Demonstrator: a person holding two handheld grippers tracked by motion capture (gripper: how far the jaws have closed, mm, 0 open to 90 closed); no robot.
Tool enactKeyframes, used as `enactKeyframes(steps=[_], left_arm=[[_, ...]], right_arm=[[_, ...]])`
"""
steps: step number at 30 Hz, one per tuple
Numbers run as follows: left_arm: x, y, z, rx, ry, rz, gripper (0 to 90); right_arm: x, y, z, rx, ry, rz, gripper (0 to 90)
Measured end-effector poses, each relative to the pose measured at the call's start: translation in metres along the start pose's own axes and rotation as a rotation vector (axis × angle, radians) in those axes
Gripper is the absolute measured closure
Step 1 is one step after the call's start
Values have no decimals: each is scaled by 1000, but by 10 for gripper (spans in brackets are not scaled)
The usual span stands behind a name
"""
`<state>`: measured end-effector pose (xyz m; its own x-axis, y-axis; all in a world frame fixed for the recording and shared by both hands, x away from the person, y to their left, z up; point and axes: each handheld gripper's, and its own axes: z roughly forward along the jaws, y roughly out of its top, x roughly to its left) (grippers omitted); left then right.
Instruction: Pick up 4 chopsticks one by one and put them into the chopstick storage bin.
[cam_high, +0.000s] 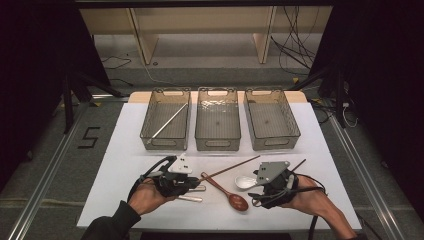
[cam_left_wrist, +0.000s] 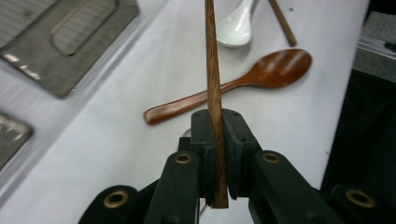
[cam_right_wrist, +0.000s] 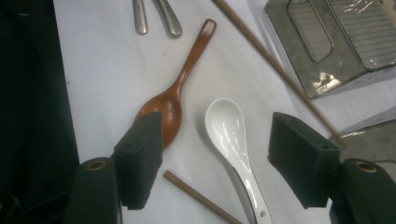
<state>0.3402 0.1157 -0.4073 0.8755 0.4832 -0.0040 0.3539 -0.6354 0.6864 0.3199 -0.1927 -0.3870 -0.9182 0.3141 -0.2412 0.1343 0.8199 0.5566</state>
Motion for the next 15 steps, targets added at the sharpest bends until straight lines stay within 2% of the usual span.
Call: enactKeyframes(steps=[2, 8, 15], left_arm=[[4, -1, -2, -20, 14, -34, 832], [14, 0, -11, -60, 48, -88, 832], [33, 1, -22, -108, 79, -157, 831]], right_arm=[[-1, -2, 2, 3, 2, 11, 335], [-2, -11, 6, 5, 14, 51, 313], [-3, -20, 5, -4, 21, 92, 308]])
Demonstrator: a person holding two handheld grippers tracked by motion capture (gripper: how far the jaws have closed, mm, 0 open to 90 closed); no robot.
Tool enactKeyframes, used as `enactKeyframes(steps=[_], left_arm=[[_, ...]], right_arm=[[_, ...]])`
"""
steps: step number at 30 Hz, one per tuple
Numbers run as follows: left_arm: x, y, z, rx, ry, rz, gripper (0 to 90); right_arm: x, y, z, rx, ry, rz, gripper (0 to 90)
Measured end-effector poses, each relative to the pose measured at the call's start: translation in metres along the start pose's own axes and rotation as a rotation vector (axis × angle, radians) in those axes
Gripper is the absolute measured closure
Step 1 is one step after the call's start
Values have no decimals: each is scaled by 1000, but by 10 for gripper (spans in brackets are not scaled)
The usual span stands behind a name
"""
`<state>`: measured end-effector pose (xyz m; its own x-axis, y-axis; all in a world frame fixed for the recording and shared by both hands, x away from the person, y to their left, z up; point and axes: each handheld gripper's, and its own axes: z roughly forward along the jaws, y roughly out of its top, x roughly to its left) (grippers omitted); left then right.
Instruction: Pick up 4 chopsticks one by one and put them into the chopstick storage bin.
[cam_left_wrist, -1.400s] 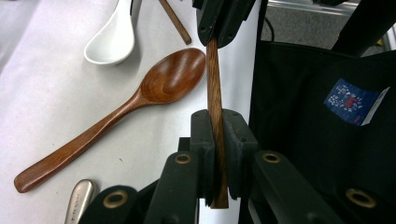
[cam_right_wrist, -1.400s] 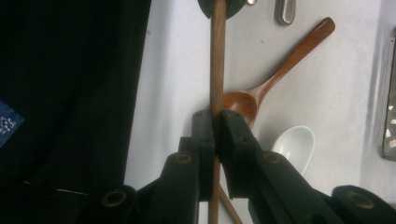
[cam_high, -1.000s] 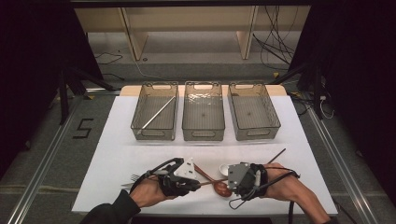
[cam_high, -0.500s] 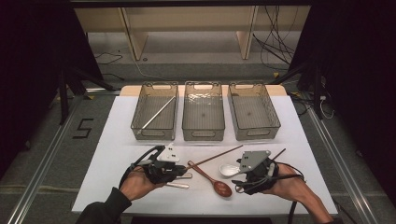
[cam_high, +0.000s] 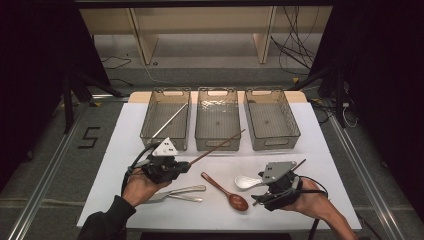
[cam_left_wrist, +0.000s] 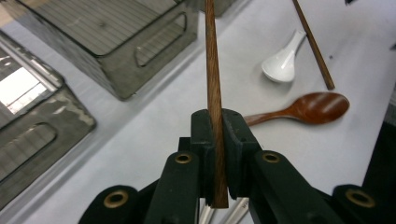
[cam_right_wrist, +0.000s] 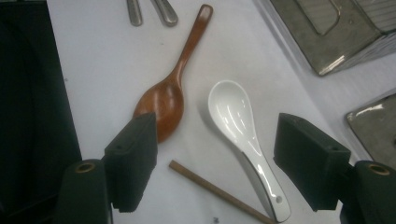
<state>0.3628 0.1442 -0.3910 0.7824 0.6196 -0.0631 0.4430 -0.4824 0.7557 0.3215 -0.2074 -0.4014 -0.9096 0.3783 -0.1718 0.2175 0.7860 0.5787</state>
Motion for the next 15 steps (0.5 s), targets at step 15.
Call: enactKeyframes(steps=[15], left_arm=[[36, 3, -13, -59, 84, -92, 831]], right_arm=[[-2, -9, 0, 8, -7, 36, 288]])
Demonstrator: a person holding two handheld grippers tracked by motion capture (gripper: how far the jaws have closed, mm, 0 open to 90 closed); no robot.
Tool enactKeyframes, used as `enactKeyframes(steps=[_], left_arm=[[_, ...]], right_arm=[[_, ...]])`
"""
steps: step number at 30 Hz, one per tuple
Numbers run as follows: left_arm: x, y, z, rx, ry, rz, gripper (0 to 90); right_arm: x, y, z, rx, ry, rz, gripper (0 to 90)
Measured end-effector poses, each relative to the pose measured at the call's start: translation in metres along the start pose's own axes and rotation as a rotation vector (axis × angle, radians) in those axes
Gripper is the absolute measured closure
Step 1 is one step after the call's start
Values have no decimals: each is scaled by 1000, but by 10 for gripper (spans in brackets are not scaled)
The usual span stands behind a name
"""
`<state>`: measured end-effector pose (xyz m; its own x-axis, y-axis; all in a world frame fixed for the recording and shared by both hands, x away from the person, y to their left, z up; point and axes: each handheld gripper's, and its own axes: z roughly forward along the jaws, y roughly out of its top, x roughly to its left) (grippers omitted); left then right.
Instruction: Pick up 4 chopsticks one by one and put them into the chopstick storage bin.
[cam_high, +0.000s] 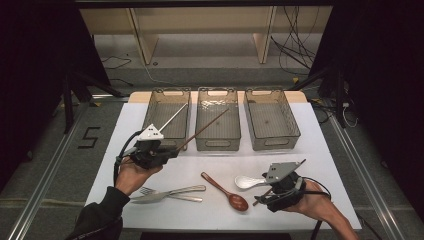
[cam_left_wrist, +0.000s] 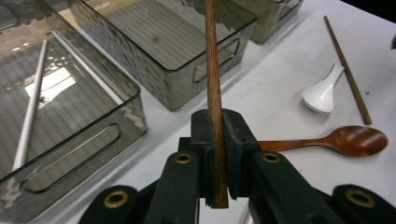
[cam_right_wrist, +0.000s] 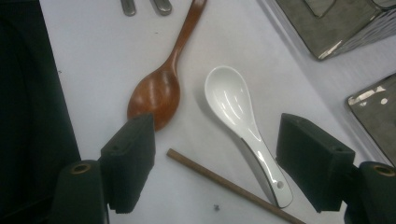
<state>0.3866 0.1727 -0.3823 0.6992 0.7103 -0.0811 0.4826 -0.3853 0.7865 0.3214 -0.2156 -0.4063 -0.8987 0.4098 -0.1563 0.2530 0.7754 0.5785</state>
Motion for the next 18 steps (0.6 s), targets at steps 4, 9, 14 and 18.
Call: enactKeyframes(steps=[4, 9, 14, 18], left_arm=[[9, 1, -1, -7, 18, -17, 831], [20, 6, -3, -23, 48, -39, 831], [39, 8, -1, -22, 86, -76, 831], [56, 10, -1, -30, 117, -126, 831]], right_arm=[[0, -1, 0, 11, 7, 1, 280], [0, -2, 0, 6, 3, 1, 280], [0, -3, -1, 6, 7, 9, 280], [-1, -4, -3, 2, 1, 13, 273]])
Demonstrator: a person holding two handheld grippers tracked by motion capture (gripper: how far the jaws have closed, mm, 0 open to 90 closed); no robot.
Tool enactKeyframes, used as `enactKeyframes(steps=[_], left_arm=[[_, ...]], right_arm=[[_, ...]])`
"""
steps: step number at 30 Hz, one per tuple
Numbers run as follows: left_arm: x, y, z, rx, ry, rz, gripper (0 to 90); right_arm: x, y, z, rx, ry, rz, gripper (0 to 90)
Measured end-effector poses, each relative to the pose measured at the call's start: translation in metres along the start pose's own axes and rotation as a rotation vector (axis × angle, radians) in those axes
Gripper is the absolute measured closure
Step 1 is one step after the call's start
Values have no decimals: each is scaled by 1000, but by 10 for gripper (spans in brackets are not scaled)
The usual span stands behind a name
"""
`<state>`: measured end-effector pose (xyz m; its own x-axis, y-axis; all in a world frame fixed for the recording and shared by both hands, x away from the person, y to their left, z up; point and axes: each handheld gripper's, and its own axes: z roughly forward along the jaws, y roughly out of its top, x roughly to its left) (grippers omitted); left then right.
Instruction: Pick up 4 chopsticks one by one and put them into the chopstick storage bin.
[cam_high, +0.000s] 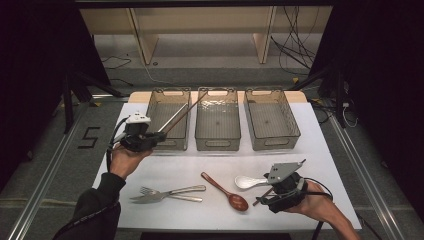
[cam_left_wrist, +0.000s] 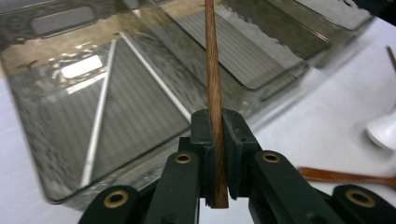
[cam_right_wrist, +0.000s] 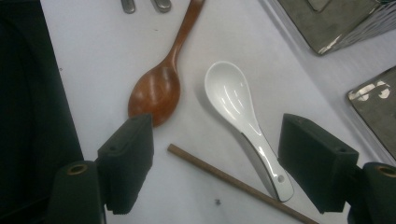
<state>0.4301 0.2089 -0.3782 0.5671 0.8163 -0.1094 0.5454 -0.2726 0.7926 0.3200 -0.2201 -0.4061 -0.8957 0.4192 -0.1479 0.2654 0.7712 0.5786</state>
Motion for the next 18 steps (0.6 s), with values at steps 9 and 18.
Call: enactKeyframes(steps=[9, 18], left_arm=[[22, 10, 8, 28, 70, -44, 831], [34, 18, 19, 77, 113, -60, 831]], right_arm=[[-1, -2, -1, -1, 4, 4, 266], [-1, -2, -2, -6, 6, 2, 266]])
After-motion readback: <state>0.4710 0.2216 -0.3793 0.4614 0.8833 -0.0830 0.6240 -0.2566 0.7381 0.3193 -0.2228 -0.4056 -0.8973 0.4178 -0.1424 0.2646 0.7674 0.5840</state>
